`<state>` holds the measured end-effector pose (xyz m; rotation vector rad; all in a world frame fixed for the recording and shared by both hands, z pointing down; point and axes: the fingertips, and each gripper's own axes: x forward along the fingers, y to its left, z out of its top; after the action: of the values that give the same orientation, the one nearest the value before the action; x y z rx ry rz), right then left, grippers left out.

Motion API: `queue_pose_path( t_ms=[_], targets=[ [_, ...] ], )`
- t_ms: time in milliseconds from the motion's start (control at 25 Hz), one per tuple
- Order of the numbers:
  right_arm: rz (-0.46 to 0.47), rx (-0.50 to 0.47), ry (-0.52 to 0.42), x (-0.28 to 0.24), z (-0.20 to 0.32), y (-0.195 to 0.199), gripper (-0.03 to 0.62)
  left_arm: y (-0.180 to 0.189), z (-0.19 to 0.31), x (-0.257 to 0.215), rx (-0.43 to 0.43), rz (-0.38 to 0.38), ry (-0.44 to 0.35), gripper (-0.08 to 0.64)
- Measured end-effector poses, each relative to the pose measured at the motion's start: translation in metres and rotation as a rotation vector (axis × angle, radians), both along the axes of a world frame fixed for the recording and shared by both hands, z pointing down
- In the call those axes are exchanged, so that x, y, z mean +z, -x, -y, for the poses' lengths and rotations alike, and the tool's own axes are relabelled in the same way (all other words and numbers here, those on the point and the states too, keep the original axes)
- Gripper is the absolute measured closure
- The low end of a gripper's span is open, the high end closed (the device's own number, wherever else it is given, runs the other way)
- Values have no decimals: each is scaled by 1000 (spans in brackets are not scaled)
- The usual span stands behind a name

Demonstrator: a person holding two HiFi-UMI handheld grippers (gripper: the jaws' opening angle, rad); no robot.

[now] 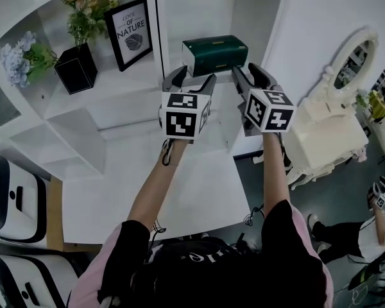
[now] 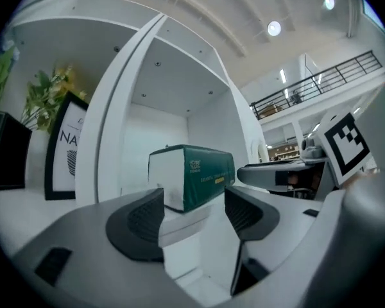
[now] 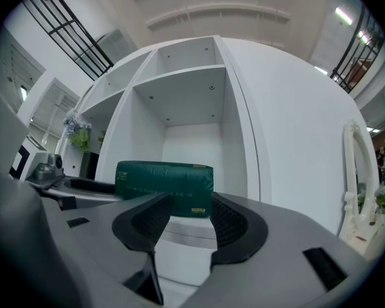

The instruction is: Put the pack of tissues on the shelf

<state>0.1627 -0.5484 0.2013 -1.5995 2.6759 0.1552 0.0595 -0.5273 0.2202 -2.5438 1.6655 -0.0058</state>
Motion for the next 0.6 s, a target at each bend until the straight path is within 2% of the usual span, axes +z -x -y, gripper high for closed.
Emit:
queue_pose_path(
  t_ms=[80, 320, 600],
  targets=[
    [-1, -10, 3, 4, -8, 0, 390, 3, -10, 3, 25, -19, -14, 268],
    [27, -50, 21, 26, -42, 8, 390, 3, -52, 19, 128, 11, -51, 268],
    [56, -60, 88, 74, -85, 22, 390, 6, -101, 63, 268, 15, -30, 268]
  ],
)
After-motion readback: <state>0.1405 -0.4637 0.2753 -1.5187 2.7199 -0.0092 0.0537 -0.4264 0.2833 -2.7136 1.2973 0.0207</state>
